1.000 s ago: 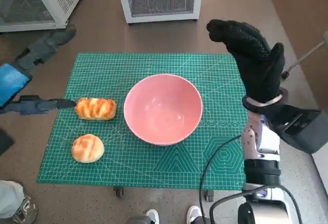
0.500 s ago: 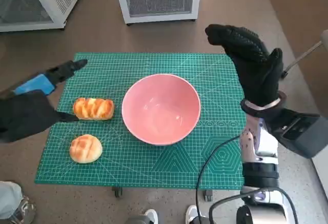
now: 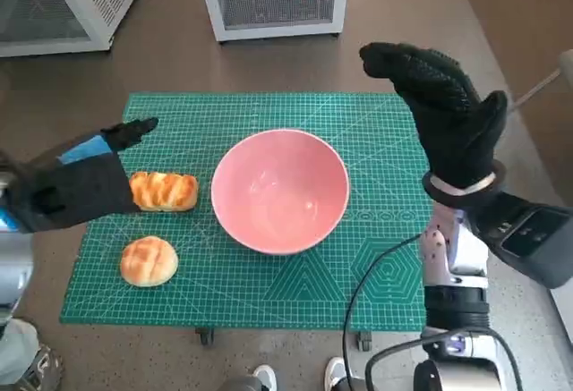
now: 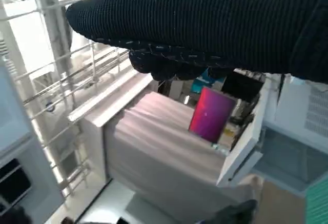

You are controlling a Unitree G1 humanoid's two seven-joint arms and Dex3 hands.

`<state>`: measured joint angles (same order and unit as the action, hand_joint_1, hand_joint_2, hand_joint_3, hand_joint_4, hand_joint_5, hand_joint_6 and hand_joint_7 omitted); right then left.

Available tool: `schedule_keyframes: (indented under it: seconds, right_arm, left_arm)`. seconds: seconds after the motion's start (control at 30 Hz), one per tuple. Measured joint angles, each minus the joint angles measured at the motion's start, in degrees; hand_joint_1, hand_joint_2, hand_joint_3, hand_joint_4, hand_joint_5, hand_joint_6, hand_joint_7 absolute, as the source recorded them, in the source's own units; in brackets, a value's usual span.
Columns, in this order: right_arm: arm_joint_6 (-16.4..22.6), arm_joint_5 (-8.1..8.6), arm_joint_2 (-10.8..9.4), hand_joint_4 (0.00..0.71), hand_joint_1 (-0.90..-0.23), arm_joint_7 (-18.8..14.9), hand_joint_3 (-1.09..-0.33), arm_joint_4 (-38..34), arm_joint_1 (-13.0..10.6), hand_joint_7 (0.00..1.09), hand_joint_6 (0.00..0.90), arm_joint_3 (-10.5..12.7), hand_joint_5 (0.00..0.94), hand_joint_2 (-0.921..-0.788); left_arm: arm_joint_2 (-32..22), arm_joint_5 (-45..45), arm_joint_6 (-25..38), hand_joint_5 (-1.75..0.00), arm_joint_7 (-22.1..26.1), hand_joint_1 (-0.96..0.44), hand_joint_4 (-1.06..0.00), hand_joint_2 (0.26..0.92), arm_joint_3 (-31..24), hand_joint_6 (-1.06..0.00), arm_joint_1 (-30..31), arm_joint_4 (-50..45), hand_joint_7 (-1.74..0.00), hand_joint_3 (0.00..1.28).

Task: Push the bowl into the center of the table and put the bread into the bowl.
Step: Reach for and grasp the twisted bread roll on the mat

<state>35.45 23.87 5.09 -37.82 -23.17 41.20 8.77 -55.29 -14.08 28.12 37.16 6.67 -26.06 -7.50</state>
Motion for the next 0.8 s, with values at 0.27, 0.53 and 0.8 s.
schedule_keyframes:
  seconds: [0.27,0.53,0.8]
  right_arm:
    - [1.91,1.3,0.33,0.223,-0.622,-2.09,-0.767,0.83,-0.13,0.06,0.264,-0.22,0.005,-0.921]
    - [2.42,3.12,0.51,0.223,-0.608,-3.39,-0.768,2.12,-0.48,0.06,0.253,-0.15,0.004,-0.921]
    - [1.77,4.06,0.75,0.235,-0.604,-3.59,-0.758,3.27,-1.19,0.06,0.252,-0.11,0.009,-0.921]
  left_arm:
    - [3.3,-6.92,-3.41,0.0,-2.6,-0.06,-0.03,0.733,5.54,-0.18,-4.87,8.33,-0.03,0.0]
    - [8.21,-11.6,-5.98,-0.01,-3.75,-0.05,-0.04,0.741,10.24,-0.19,-7.25,18.57,-0.02,0.0]
    - [11.47,-14.48,-8.97,-0.01,-4.59,-0.08,-0.06,0.745,12.64,-0.2,-10.26,26.49,-0.02,0.01]
